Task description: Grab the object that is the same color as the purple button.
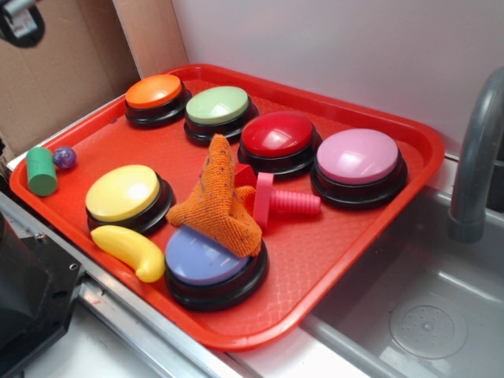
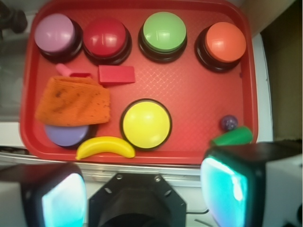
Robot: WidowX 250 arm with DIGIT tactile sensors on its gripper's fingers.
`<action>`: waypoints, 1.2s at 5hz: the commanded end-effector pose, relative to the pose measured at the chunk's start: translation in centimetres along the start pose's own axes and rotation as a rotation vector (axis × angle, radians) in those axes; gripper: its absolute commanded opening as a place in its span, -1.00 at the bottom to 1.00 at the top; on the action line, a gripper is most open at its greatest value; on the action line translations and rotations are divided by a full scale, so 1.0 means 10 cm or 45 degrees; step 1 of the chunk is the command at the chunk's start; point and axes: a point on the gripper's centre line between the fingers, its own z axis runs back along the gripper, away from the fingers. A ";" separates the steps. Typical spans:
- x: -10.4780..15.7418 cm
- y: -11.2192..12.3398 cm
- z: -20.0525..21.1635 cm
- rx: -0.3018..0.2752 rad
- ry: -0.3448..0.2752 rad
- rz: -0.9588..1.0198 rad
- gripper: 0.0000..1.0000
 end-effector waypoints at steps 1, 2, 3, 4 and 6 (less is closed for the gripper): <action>0.14 0.51 -0.34 0.142 -0.011 -0.042 1.00; 0.15 0.71 -0.58 0.189 0.025 -0.006 1.00; 0.14 0.90 -0.84 0.241 0.090 -0.002 1.00; 0.12 1.01 -1.09 0.274 0.081 -0.015 1.00; 0.16 1.23 -1.50 0.321 0.126 -0.073 1.00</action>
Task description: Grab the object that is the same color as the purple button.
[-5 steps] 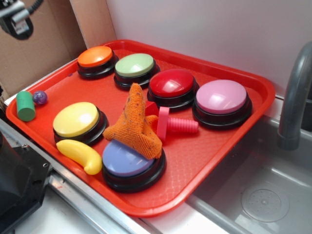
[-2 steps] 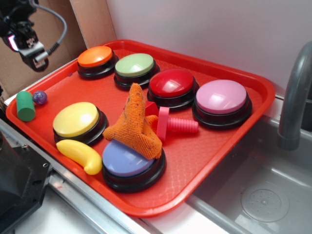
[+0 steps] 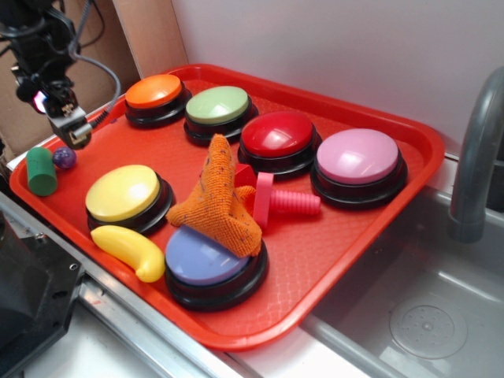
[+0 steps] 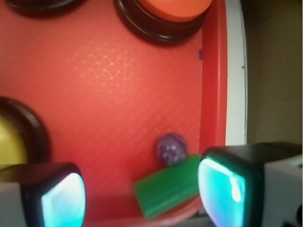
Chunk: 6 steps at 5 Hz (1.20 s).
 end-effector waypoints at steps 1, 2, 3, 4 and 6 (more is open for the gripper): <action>0.05 0.22 -0.37 0.040 -0.020 -0.076 1.00; -0.08 0.30 -0.54 -0.007 0.015 -0.108 1.00; -0.20 0.35 -0.61 -0.050 -0.003 -0.101 1.00; -0.18 0.33 -0.61 -0.059 0.009 -0.156 -1.00; -0.17 0.33 -0.63 -0.063 0.021 -0.170 -1.00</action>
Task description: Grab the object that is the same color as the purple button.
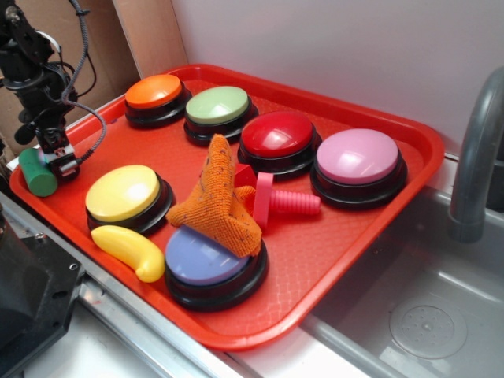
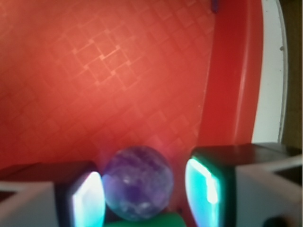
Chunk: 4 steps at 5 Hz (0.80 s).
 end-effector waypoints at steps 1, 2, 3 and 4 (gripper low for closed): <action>0.00 0.02 -0.01 -0.008 0.004 0.001 -1.00; 0.03 0.02 0.06 0.002 0.030 0.039 -1.00; 0.08 -0.01 0.20 0.004 0.019 0.064 -1.00; 0.27 -0.07 0.54 -0.018 -0.091 0.180 -1.00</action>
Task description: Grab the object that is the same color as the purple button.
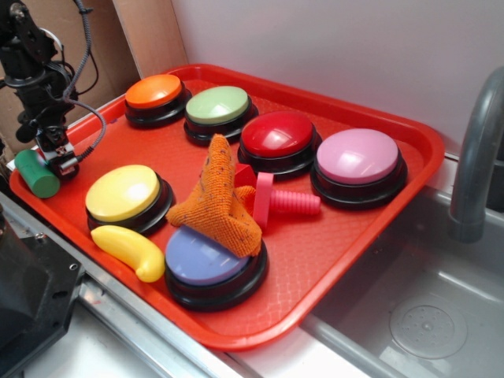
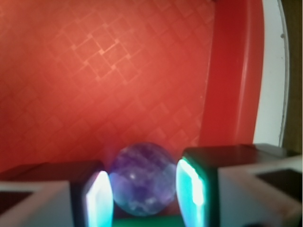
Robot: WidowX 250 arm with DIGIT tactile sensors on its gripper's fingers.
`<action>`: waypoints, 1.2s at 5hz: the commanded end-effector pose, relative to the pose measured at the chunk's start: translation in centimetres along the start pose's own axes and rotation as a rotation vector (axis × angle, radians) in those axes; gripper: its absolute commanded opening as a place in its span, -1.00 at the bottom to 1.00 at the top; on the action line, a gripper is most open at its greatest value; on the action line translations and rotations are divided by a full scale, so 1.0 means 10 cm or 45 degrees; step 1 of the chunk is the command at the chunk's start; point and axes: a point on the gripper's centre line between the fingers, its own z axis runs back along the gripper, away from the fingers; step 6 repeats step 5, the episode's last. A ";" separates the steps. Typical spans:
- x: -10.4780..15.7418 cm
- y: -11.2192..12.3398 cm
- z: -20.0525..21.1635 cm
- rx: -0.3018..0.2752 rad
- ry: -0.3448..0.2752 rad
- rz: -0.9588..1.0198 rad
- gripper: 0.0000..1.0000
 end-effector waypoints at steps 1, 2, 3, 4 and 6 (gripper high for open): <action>0.55 -0.24 0.85 0.043 -0.154 0.108 -1.00; 0.71 -0.51 1.18 -0.009 -0.199 0.123 -1.00; 0.70 -0.62 1.28 -0.139 -0.206 0.325 -1.00; 0.71 -0.75 1.30 -0.154 -0.225 0.351 -1.00; 0.71 -0.80 1.30 -0.166 -0.176 0.415 -1.00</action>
